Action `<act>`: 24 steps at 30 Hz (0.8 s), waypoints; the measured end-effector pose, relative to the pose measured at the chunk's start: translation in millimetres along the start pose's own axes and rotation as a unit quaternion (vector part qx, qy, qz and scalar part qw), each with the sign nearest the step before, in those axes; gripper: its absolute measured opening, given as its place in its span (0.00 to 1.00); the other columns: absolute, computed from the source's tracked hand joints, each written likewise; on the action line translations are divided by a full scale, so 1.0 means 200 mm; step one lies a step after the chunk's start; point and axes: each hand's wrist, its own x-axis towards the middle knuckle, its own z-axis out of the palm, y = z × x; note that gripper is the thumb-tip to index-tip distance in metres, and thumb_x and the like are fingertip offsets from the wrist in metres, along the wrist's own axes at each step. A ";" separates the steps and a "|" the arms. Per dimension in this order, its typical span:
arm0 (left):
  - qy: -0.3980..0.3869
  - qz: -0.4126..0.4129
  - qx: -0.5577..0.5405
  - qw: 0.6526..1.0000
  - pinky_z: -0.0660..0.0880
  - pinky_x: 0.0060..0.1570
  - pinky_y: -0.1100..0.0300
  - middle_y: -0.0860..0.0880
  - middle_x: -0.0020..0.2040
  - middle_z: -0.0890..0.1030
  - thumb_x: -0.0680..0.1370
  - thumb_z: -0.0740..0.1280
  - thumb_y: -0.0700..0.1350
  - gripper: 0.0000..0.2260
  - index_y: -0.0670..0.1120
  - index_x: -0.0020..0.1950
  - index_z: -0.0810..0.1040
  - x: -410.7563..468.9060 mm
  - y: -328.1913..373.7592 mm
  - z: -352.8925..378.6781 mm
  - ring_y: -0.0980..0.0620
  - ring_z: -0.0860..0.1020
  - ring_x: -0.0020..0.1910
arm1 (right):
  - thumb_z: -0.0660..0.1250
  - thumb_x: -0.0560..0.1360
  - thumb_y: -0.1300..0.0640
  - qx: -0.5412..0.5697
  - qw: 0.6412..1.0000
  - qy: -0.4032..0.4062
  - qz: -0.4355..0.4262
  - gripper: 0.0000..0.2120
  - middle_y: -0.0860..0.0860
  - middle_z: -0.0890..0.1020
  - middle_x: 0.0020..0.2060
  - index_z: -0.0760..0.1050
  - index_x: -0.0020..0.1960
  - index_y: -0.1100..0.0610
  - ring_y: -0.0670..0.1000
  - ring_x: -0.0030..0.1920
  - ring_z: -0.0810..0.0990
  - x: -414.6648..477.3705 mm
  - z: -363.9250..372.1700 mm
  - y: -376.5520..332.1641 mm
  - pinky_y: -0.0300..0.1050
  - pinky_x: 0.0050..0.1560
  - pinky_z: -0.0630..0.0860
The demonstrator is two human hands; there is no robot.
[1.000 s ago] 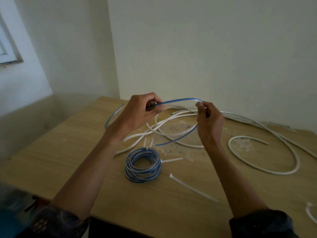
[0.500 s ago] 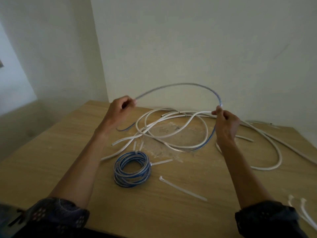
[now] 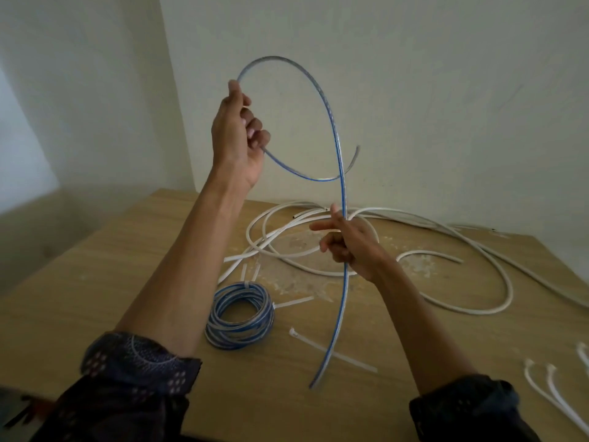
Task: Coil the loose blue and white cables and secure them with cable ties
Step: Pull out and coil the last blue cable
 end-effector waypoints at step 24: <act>-0.239 -0.002 0.457 0.857 0.76 0.33 0.55 0.45 0.31 0.80 0.84 0.61 0.54 0.19 0.38 0.52 0.78 -0.41 -0.59 -0.02 0.51 0.79 0.28 | 0.65 0.78 0.65 -0.298 0.937 0.057 -0.172 0.13 0.44 0.81 0.26 0.79 0.36 0.53 0.40 0.27 0.75 -0.11 -0.06 -0.20 0.37 0.34 0.69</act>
